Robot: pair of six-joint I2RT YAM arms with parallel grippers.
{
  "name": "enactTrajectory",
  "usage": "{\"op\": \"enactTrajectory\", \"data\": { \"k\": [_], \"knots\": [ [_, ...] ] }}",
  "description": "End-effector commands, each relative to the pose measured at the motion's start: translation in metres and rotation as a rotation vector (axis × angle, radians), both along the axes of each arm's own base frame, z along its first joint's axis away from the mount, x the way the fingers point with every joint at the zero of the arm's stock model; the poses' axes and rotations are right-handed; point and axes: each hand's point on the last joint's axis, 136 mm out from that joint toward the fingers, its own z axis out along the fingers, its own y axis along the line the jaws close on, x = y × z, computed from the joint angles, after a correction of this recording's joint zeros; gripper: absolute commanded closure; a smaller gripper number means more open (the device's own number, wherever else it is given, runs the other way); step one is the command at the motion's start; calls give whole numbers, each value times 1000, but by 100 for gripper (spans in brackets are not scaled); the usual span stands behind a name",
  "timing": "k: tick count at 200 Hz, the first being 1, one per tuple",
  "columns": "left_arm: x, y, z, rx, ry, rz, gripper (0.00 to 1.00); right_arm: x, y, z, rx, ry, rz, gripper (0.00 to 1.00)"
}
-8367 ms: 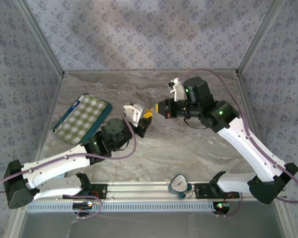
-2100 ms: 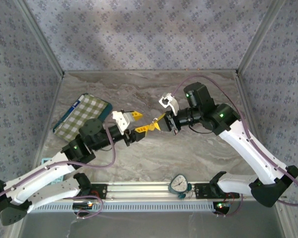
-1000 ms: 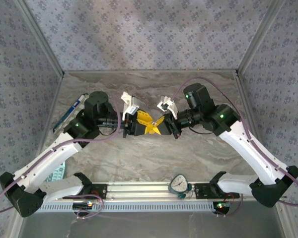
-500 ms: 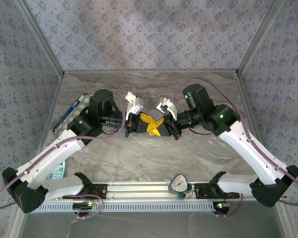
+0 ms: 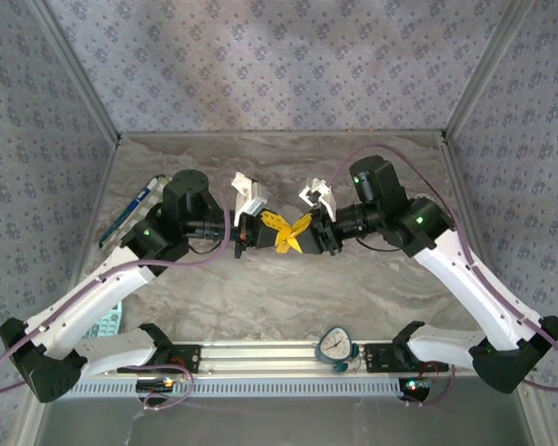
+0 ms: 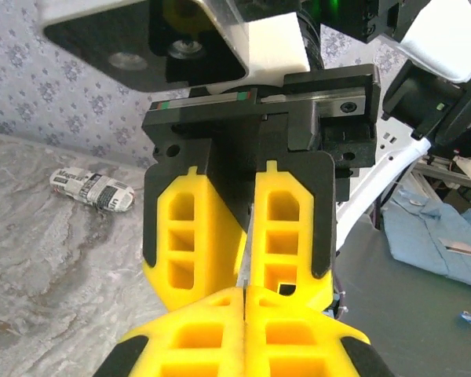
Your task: Remove the keys from the keyring
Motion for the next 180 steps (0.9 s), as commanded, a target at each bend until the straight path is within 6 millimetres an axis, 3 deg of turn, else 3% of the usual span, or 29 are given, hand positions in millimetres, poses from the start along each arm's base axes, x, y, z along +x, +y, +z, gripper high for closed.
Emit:
{"op": "enactTrajectory", "data": {
  "k": [1,37,67,87,110,152,180],
  "knots": [
    [-1,2,12,-37,-32,19,100,0,-2,15,54,-23,-19,83],
    [0,1,15,-47,-29,23,100,3,1,18,60,-40,-31,94],
    [1,1,17,-56,-27,30,100,6,3,19,65,-56,-43,80],
    [1,2,19,-61,-30,34,100,7,4,19,66,-56,-43,79],
    [2,3,20,-63,-33,40,100,8,5,17,62,-51,-42,87],
    [3,5,22,-70,-42,59,100,6,5,12,51,-46,-32,73],
    [2,5,23,-74,-44,59,100,6,6,9,39,-46,-39,83]
  ]
}}
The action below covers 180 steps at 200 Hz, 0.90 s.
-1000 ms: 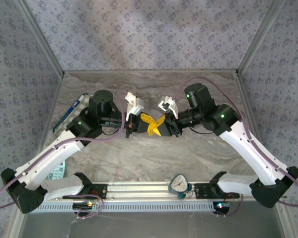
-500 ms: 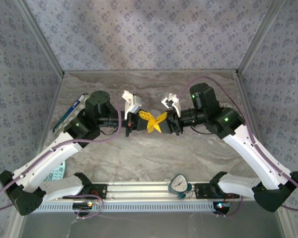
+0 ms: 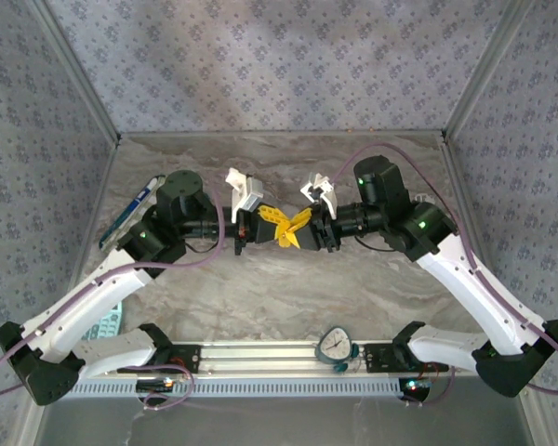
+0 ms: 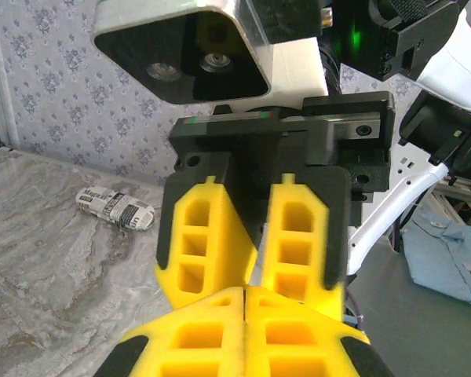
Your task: Remove the keys from the keyring
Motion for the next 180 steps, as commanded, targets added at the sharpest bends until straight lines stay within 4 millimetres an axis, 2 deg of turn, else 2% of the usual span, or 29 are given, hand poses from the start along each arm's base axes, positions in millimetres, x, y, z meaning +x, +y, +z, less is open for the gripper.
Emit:
{"op": "enactTrajectory", "data": {
  "k": [1,30,63,75,94,144,180],
  "knots": [
    [-5,3,9,-32,-23,1,100,0,2,-2,-5,1,-2,83],
    [-5,3,8,-30,-17,1,100,2,1,0,-5,-11,-15,100],
    [-2,6,6,-17,-23,25,100,8,-5,0,-30,-37,-74,100],
    [0,9,6,-16,-22,47,82,9,-8,0,-42,-37,-95,100],
    [2,16,4,-34,-22,80,70,10,-13,-4,-72,-32,-117,100],
    [-4,27,-7,-55,6,112,70,18,-16,-5,-99,-23,-170,100],
    [-2,24,-22,-48,-3,152,61,21,-13,-2,-95,-25,-175,100]
  ]
}}
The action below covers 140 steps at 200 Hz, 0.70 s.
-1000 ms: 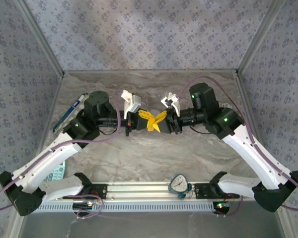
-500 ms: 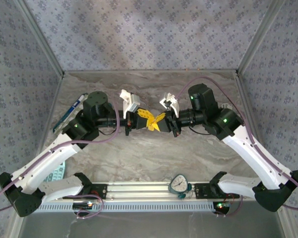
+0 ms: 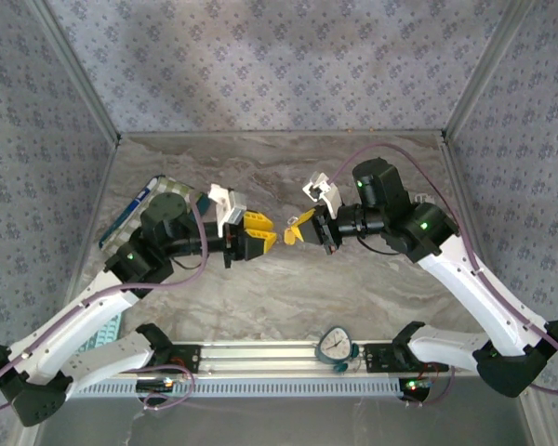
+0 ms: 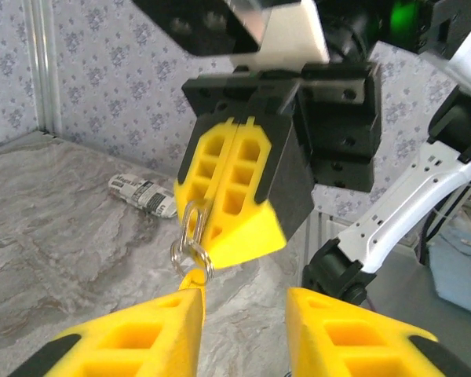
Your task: Remove the keys from the keyring
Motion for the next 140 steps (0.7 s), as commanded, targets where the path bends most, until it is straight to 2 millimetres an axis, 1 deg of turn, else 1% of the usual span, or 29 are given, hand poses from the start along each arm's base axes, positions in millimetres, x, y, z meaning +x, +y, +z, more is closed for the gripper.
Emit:
{"op": "enactTrajectory", "data": {
  "k": [1,37,95,140],
  "knots": [
    [3,-2,2,-32,-28,31,61,2,-1,14,16,-12,-22,100],
    [8,-11,-5,-16,-43,44,61,1,1,15,4,-15,-20,100],
    [12,-22,-1,-28,-54,22,59,-1,4,9,-37,-15,-10,100],
    [14,-25,0,-22,-52,20,69,-4,6,10,-36,-23,0,100]
  ]
}}
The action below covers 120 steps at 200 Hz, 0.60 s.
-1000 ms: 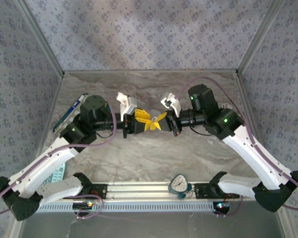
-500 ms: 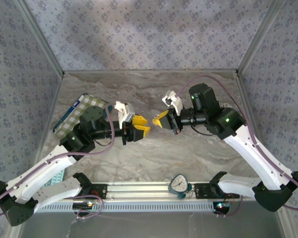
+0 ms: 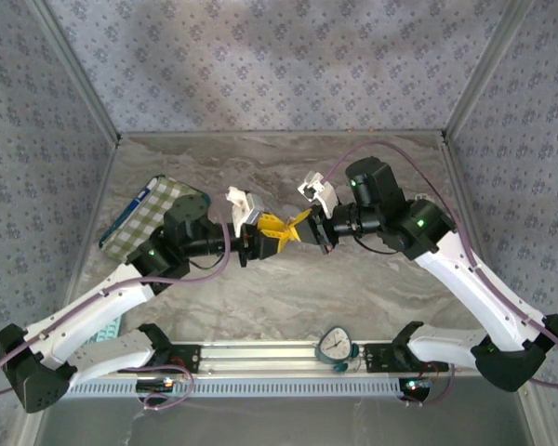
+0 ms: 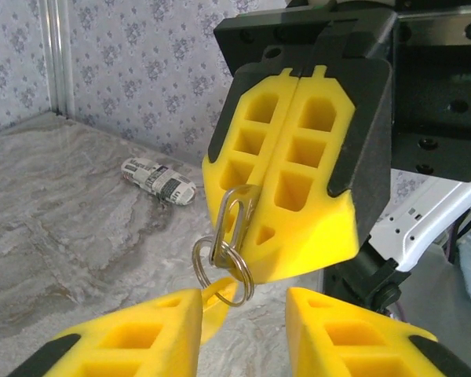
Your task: Remove the keys from the keyring
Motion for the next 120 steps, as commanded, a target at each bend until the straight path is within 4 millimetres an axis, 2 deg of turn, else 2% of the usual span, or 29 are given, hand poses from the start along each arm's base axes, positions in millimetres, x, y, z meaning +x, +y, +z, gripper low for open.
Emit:
{"op": "enactTrajectory", "data": {
  "k": [1,37,52,72,120],
  "knots": [
    [-2,-2,27,-56,-64,-11,70,-3,0,12,6,-25,6,100],
    [1,-2,26,-46,-70,3,79,-3,-1,10,-2,-25,2,100],
    [2,-2,26,-42,-75,5,91,-3,-1,10,-5,-25,-2,100],
    [3,-3,25,-34,-79,13,100,-3,-1,9,-6,-15,-4,100],
    [11,2,25,-27,-113,76,100,4,-3,14,31,38,-38,100]
  ]
}}
